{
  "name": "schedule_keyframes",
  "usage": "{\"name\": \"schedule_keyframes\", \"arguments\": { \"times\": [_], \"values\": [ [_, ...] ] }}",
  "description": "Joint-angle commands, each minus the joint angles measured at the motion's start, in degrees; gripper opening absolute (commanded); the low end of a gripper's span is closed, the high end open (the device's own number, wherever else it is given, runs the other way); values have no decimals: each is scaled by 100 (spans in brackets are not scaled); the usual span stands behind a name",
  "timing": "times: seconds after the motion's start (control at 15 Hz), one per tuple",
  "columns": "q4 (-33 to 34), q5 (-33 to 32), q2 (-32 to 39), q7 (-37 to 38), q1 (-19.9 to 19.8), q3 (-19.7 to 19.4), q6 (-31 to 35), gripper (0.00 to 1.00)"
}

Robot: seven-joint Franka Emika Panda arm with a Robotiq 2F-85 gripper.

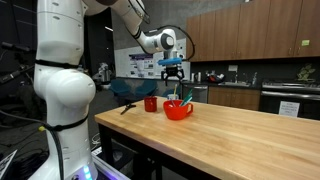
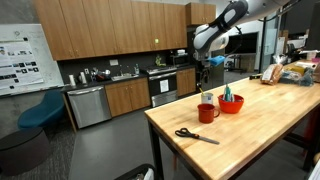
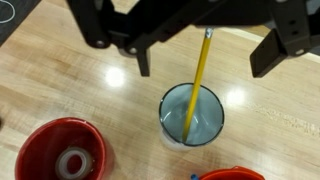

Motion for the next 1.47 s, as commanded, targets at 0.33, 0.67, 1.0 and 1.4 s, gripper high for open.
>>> {"name": "schedule_keyframes", "arguments": {
  "times": [0.33, 0.67, 1.0, 1.4],
  "values": [
    [1249, -742, 928, 459, 74, 99, -965, 100],
    [1701, -811, 1293, 540, 113, 119, -1183, 100],
    [1996, -828, 1541, 626, 122, 109, -1338, 68],
    [2057, -800, 1564, 704, 100, 99, -1537, 21]
  ]
}}
